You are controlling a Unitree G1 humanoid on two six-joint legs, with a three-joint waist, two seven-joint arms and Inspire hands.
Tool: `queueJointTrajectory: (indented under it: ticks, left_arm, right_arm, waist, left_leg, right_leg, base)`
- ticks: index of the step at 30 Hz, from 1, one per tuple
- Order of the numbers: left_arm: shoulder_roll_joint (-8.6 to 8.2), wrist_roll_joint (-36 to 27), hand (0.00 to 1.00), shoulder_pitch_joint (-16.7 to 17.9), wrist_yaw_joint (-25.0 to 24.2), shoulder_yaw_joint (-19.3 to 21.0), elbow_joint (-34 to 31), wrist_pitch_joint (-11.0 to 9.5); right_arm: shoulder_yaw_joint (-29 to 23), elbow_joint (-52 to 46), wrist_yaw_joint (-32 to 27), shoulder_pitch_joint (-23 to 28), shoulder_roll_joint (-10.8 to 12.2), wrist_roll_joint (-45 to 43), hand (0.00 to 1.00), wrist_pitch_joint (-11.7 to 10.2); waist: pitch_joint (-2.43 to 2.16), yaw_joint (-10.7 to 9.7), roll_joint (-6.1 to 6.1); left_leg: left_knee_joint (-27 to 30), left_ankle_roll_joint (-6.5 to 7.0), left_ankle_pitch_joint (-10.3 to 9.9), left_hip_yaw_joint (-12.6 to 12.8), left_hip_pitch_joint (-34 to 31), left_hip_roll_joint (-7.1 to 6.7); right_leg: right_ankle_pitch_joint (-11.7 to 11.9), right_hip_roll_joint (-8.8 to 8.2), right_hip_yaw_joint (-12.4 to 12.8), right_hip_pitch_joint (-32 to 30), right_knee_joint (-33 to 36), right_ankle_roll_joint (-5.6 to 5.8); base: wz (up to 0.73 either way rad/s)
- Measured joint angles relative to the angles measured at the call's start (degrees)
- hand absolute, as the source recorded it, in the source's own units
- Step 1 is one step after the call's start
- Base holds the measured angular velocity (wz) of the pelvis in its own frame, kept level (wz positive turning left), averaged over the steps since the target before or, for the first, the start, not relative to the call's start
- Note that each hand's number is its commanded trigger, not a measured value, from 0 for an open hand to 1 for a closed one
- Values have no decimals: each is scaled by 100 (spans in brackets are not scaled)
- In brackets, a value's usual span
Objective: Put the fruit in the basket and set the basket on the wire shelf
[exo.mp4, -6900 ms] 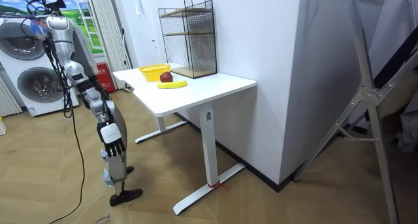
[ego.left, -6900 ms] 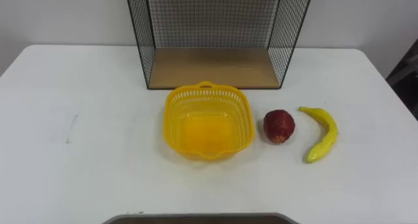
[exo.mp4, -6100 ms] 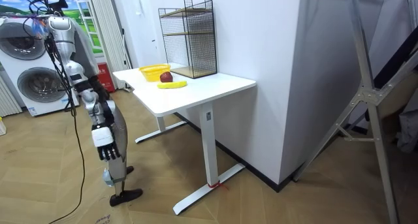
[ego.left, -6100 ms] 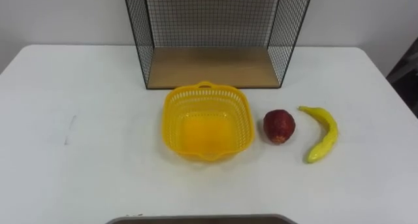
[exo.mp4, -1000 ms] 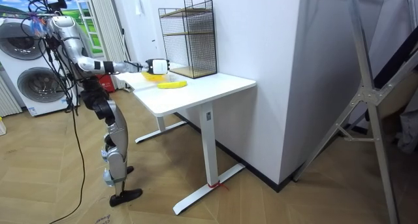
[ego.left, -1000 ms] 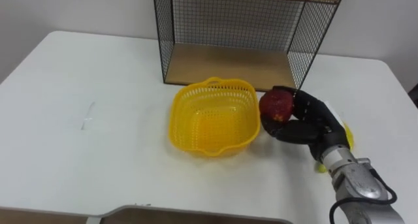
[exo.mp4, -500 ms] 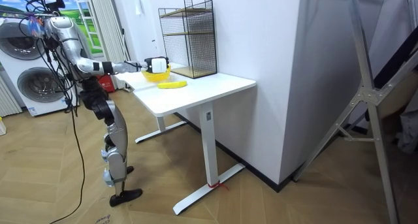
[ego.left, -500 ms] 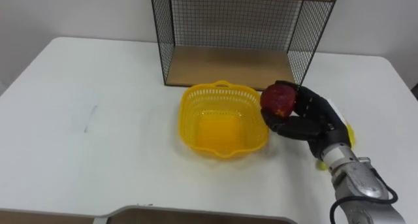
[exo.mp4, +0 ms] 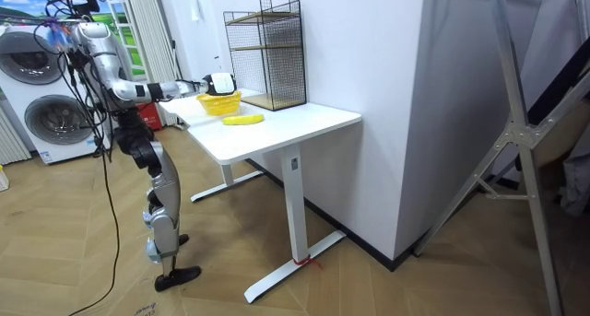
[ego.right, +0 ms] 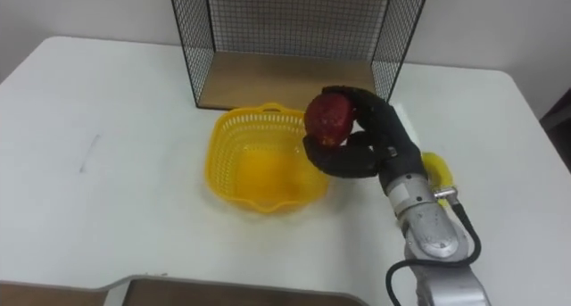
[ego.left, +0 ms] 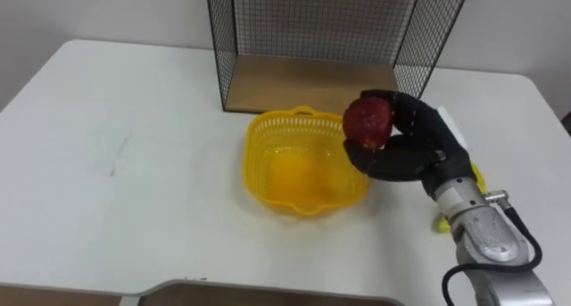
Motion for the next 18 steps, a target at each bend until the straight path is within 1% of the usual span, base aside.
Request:
queueJointTrajectory:
  ticks: [1,2,4,7,11,18]
  left_arm:
    - [28,-4,0,-62,0,-4,10,0]
    - [59,-5,0,-95,0,-4,31,-1]
    - [108,-16,0,-119,0,-6,47,-2]
    - [151,-7,0,-120,0,-2,46,-1]
    - [155,-7,0,-128,0,-2,46,1]
    - [155,-5,0,-69,-1,0,45,10]
  right_arm:
    - [13,0,36,0,-1,-140,0,15]
    - [13,-8,50,-2,-4,-195,0,15]
    - [45,-22,55,-49,-8,-296,0,15]
    - [135,-36,58,-132,-12,-516,0,15]
    - [172,-36,79,-145,-12,-618,0,15]
    - [172,-36,99,-145,-12,-655,0,15]
  waist:
    - [14,46,-12]
    - [16,80,-24]
    - [5,102,-43]
    - [2,135,-48]
    - [1,213,-47]
    - [1,222,-46]
  left_leg:
    - [-1,0,0,0,-8,0]
    - [-6,0,0,0,-9,-1]
    - [-17,0,0,-3,-6,-1]
    - [-24,0,0,-3,-4,-2]
    - [-25,0,0,-8,-6,-2]
    - [-10,0,0,-19,-11,-2]
  right_leg:
    - [0,0,-1,-4,-2,0]
    - [0,0,-3,-4,-3,0]
    - [0,0,-4,-4,-10,0]
    - [0,-1,-7,-5,-14,0]
    - [0,-1,-16,-4,-15,1]
    - [0,-1,-24,4,-11,0]
  base:
    - [0]
    - [0]
    - [0]
    - [0]
    - [0]
    - [0]
